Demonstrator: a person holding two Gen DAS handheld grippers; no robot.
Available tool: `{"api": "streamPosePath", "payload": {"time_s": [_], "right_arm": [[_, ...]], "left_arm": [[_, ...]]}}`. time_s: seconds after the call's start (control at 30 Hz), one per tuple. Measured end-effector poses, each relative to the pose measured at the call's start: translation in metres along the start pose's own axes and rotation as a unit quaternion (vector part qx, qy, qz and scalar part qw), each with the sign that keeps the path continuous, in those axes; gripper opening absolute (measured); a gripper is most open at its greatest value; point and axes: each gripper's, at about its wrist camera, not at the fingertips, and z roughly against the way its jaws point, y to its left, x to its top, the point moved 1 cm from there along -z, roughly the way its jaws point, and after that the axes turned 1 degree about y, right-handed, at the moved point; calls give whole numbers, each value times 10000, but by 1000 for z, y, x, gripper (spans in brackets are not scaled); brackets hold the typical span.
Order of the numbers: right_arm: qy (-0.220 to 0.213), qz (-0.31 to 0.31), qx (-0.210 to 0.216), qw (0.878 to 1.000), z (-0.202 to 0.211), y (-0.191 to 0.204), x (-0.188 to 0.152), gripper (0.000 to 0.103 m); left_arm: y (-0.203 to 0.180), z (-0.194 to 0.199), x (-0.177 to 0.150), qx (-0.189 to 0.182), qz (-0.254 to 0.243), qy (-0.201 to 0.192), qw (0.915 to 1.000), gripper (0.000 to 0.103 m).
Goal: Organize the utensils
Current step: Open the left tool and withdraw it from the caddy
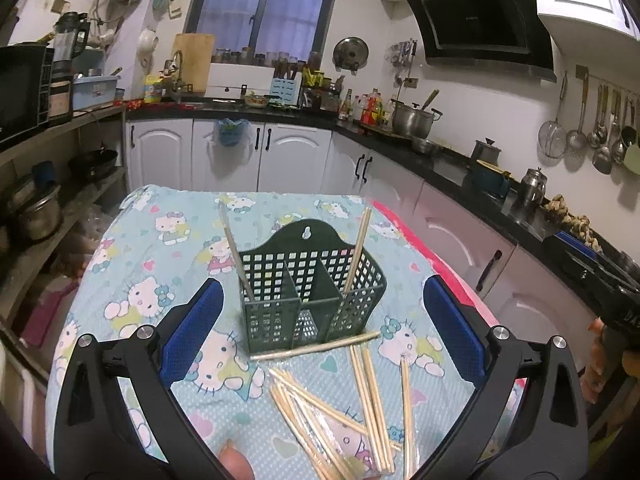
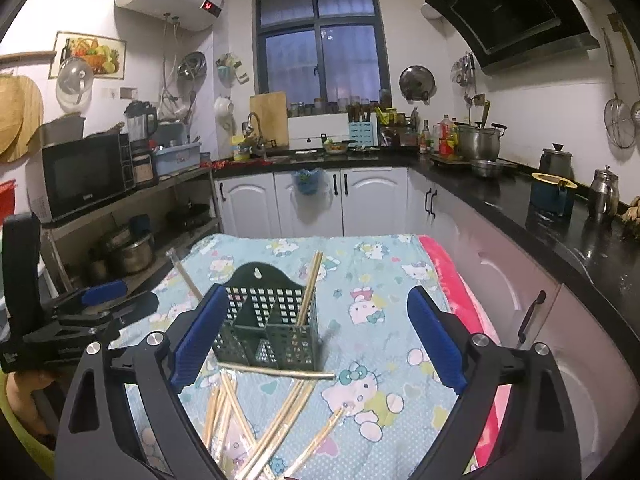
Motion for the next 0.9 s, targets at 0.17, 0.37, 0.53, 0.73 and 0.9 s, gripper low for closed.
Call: {"api": "streamPosePath", "payload": {"time_s": [0.17, 0.37, 0.53, 0.73, 0.9], "right_arm": [[147, 11, 25, 9999, -3, -1, -11, 90], [365, 30, 0, 9993, -6, -1, -26, 90], [513, 80, 51, 9986, -10, 1, -36, 90], [777, 192, 17, 9968, -18, 4, -54, 90], [995, 181, 26, 9949, -30, 1, -67, 90]], "left_arm": [[3, 0, -9, 36, -11, 93, 9999, 92], [12, -2, -23, 116, 12, 285, 9995, 92], [20, -7, -40, 166, 30, 531, 9984, 92], [31, -14, -62, 145, 180, 835, 9962, 92], [40, -25, -82, 116, 324, 1134, 9929, 92]]}}
